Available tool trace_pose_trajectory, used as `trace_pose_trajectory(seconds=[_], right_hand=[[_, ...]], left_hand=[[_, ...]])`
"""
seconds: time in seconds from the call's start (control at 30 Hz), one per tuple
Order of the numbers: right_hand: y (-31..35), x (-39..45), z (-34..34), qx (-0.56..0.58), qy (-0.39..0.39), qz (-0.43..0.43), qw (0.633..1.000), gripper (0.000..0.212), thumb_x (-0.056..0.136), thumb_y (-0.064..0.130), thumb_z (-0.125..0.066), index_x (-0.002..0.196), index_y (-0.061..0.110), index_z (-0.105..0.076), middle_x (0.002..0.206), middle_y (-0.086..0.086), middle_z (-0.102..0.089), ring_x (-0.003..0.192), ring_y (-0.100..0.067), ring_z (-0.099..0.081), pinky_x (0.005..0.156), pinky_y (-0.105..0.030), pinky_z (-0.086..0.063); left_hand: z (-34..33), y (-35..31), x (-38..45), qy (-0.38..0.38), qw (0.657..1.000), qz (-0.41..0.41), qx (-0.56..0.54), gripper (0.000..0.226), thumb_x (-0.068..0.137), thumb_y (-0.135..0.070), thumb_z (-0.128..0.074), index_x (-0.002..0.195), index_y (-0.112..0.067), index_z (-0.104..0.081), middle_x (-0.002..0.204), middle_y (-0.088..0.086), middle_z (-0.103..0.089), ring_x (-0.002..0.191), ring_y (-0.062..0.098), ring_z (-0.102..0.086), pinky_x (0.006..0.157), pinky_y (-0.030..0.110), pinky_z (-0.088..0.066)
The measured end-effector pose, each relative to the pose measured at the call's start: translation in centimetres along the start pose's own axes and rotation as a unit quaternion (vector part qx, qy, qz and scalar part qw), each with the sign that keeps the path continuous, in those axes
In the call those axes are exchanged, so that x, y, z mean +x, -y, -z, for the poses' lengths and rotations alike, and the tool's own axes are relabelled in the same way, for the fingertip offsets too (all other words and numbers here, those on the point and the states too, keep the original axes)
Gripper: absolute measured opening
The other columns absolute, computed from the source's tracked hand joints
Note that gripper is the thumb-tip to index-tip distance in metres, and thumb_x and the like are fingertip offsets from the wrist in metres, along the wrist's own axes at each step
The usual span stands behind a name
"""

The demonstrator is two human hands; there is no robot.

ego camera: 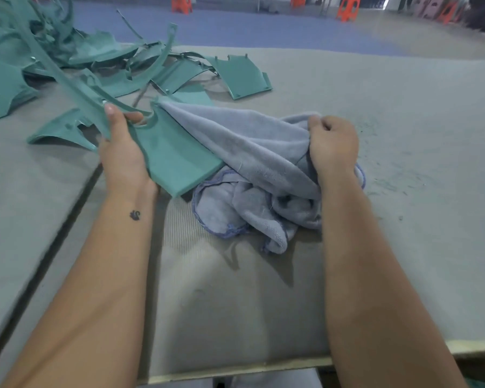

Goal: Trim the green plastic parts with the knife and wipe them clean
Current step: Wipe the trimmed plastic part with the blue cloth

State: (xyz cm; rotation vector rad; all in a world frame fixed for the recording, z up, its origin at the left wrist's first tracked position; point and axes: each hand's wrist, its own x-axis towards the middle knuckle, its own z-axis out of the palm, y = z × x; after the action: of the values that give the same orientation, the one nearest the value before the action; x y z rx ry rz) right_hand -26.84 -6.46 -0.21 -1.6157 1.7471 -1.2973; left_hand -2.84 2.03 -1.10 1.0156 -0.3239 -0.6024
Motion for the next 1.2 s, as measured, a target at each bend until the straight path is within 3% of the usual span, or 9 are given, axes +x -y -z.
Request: trace_pose_trajectory(seconds=[0.3,0.4,0.5,0.67,0.83,0.93,1.0,1.07,1.2], right_hand=[[-0.1,1.0,1.6,0.214,-0.104,-0.076,0.968,0.049,0.102,0.030,-0.044,0.055,0.015,-0.046,0.052,0.006,-0.048,0.048,-0.007,-0.046,0.054,-0.024,-0.042],[-0.3,1.6,2.8,0.336,-0.130,-0.136,0.923,0.037,0.101,0.022,-0.043,0.071,0.013,-0.062,0.068,0.000,-0.061,0.061,-0.011,-0.059,0.060,-0.022,-0.050],[0.1,1.3,3.4,0.470,0.009,-0.166,0.867,0.021,0.095,0.029,-0.054,0.094,0.013,-0.066,0.074,0.002,-0.064,0.062,-0.010,-0.061,0.058,-0.021,-0.050],[-0.1,0.9,4.2,0.066,0.228,-0.010,0.971,0.054,0.081,0.027,-0.075,0.130,0.028,-0.052,0.115,0.000,-0.056,0.101,-0.010,-0.058,0.087,-0.018,-0.046],[2.7,-0.4,3.0,0.033,0.093,0.127,0.987,0.027,0.090,0.012,-0.050,0.098,0.028,-0.069,0.087,0.018,-0.062,0.076,0.006,-0.055,0.068,-0.007,-0.040],[5.7,-2.6,2.1,0.068,0.227,0.182,0.954,0.021,0.078,0.047,-0.066,0.094,0.035,-0.071,0.089,0.025,-0.066,0.086,0.012,-0.059,0.073,-0.005,-0.042],[6.5,-4.3,1.3,-0.116,0.395,0.184,0.893,0.053,0.060,0.066,-0.073,0.105,0.039,-0.067,0.092,0.026,-0.063,0.083,0.009,-0.060,0.065,-0.007,-0.043],[6.5,-5.3,0.1,-0.293,0.454,0.191,0.820,0.045,0.069,0.053,-0.076,0.105,0.028,-0.064,0.090,0.012,-0.063,0.083,-0.009,-0.059,0.063,-0.023,-0.042],[6.2,-3.7,-0.2,-0.244,0.181,0.171,0.937,0.012,0.088,0.014,-0.049,0.090,0.010,-0.060,0.086,-0.013,-0.063,0.084,-0.032,-0.057,0.065,-0.031,-0.036]], left_hand=[[1.0,-1.2,0.5,0.001,0.979,-0.145,0.143,0.042,0.095,-0.050,-0.049,0.063,-0.026,-0.062,0.078,-0.004,-0.066,0.069,0.010,-0.063,0.067,0.022,-0.054],[1.3,-1.8,1.2,-0.027,0.989,-0.088,0.116,0.041,0.098,-0.048,-0.049,0.068,-0.022,-0.060,0.076,-0.005,-0.066,0.065,0.008,-0.065,0.063,0.022,-0.054],[1.4,-2.5,1.2,-0.017,0.998,0.057,0.027,0.041,0.099,-0.049,-0.046,0.068,-0.024,-0.055,0.072,-0.005,-0.071,0.065,0.012,-0.070,0.059,0.027,-0.056],[2.8,-3.1,0.9,0.145,0.973,0.120,0.137,0.051,0.097,-0.050,-0.048,0.056,-0.022,-0.057,0.066,-0.006,-0.072,0.058,0.012,-0.070,0.044,0.026,-0.054],[2.2,-2.6,0.4,0.187,0.958,0.118,0.183,0.054,0.096,-0.047,-0.052,0.050,-0.022,-0.060,0.057,-0.007,-0.067,0.050,0.008,-0.065,0.044,0.018,-0.050],[1.8,-2.5,0.2,0.187,0.959,0.119,0.175,0.058,0.097,-0.047,-0.052,0.046,-0.022,-0.061,0.055,-0.007,-0.065,0.048,0.008,-0.064,0.043,0.018,-0.049],[1.8,-2.4,0.3,0.180,0.962,0.119,0.167,0.056,0.096,-0.047,-0.053,0.047,-0.022,-0.061,0.056,-0.006,-0.066,0.049,0.009,-0.064,0.044,0.019,-0.050],[1.9,-2.4,0.5,0.173,0.964,0.110,0.172,0.051,0.097,-0.047,-0.052,0.052,-0.022,-0.059,0.055,-0.006,-0.065,0.048,0.008,-0.064,0.044,0.019,-0.050],[2.6,-2.8,0.5,0.207,0.953,0.115,0.188,0.046,0.094,-0.051,-0.055,0.057,-0.023,-0.060,0.060,-0.005,-0.067,0.054,0.011,-0.066,0.049,0.022,-0.053]])
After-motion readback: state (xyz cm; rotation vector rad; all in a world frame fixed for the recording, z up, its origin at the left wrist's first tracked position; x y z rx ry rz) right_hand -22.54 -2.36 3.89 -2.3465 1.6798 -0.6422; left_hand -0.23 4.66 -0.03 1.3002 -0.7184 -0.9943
